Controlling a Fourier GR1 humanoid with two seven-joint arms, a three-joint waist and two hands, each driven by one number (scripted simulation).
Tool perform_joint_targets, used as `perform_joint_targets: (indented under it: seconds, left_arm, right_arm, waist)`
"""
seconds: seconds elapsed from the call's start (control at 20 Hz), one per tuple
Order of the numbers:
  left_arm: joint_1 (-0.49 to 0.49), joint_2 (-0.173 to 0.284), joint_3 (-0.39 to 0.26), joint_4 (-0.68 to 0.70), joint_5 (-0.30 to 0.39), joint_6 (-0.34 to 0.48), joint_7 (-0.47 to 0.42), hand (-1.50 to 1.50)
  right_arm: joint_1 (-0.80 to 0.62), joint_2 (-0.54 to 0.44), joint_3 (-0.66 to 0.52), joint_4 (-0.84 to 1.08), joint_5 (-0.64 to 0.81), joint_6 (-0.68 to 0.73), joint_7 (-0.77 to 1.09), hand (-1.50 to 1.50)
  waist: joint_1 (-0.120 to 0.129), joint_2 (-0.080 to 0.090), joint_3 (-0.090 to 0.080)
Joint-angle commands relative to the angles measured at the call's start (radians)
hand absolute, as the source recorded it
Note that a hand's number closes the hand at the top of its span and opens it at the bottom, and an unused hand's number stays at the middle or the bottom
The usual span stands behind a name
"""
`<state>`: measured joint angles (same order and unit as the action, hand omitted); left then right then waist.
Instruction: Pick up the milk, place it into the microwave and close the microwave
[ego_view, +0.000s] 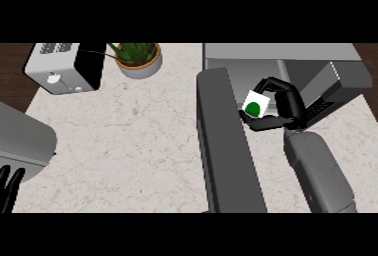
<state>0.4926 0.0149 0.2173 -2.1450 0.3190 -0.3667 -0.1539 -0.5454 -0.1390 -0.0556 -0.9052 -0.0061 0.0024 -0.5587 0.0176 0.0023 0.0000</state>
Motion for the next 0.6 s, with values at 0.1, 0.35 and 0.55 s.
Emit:
perform_joint_targets:
  seconds: [0.1, 0.35, 0.55]
  left_arm:
    - [-0.056, 0.032, 0.053, 0.034, 0.055, -0.01, 0.025, -1.5]
    - [-0.067, 0.043, 0.034, 0.016, 0.052, -0.025, 0.054, -1.5]
    - [-0.077, 0.032, 0.019, 0.045, 0.041, -0.042, 0.029, -1.5]
  right_arm:
    - [-0.234, -0.042, -0.094, 0.332, -0.011, 0.035, -0.093, 1.5]
    - [-0.369, -0.019, -0.095, 0.528, 0.053, -0.051, -0.153, 1.5]
    - [-0.446, -0.028, -0.109, 0.612, 0.073, -0.113, -0.165, 1.5]
  waist:
    - [0.012, 0.006, 0.001]
    - [0.033, 0.015, 0.002]
    - [0.053, 0.024, 0.002]
